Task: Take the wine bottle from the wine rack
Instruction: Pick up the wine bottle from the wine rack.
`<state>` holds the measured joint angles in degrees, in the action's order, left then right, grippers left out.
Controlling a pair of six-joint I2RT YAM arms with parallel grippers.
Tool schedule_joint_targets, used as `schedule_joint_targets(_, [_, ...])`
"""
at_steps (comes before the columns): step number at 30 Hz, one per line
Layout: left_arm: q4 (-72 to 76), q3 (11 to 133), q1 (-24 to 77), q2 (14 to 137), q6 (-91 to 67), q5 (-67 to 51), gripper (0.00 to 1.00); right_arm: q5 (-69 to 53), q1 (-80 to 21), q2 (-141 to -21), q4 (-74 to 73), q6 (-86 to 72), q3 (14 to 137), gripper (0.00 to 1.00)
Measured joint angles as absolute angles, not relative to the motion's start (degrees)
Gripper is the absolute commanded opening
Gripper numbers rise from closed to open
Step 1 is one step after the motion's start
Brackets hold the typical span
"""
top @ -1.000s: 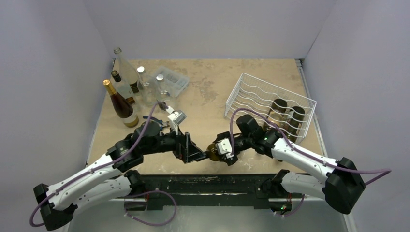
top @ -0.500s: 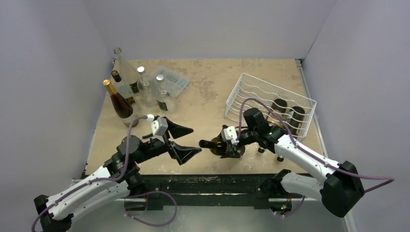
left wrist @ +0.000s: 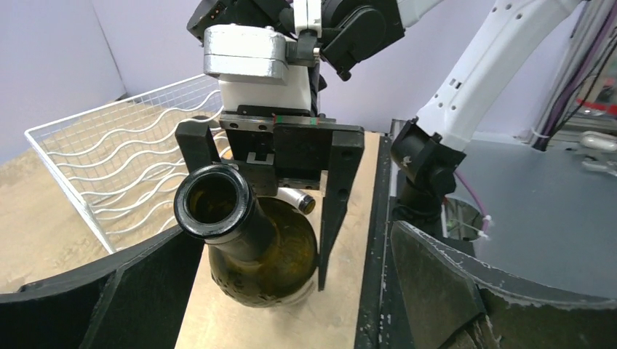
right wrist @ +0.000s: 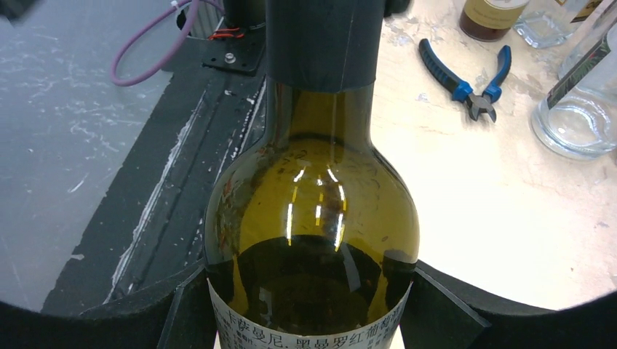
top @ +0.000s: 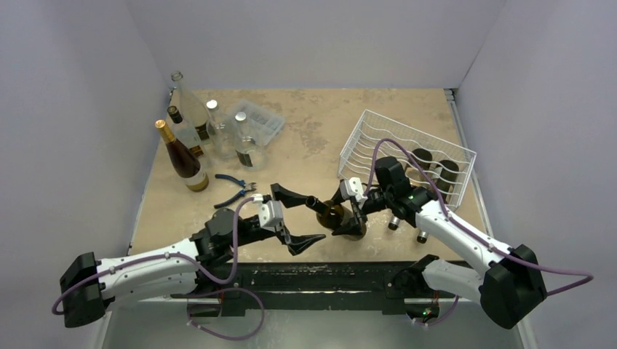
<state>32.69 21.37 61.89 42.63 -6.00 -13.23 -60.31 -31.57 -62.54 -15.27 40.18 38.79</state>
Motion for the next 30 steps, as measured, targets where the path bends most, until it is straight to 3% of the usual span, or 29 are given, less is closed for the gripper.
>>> schedule_joint_targets(9, [53.6,19.4,63.9,58.5,-3.4,-7.6,0.90,-62.3,-31.0,-62.5,-15.0,39.5,38.8,0.20])
schedule_joint_targets(13, [65.7,17.1,64.3,64.8,-3.9,-5.0,0.80,-62.6,-30.8,-62.5,-15.0,39.5,38.8,0.20])
schedule_joint_targets(22, [75.9,15.7,65.0,67.9,-5.1,-1.2,0.62,-62.6,-30.7,-62.5,-15.0,39.5,38.8,0.19])
schedule_joint_targets(30, [77.5,15.7,65.0,68.9,-5.4,-0.5,0.27,-62.6,-30.3,-62.5,-15.0,39.5,38.8,0.19])
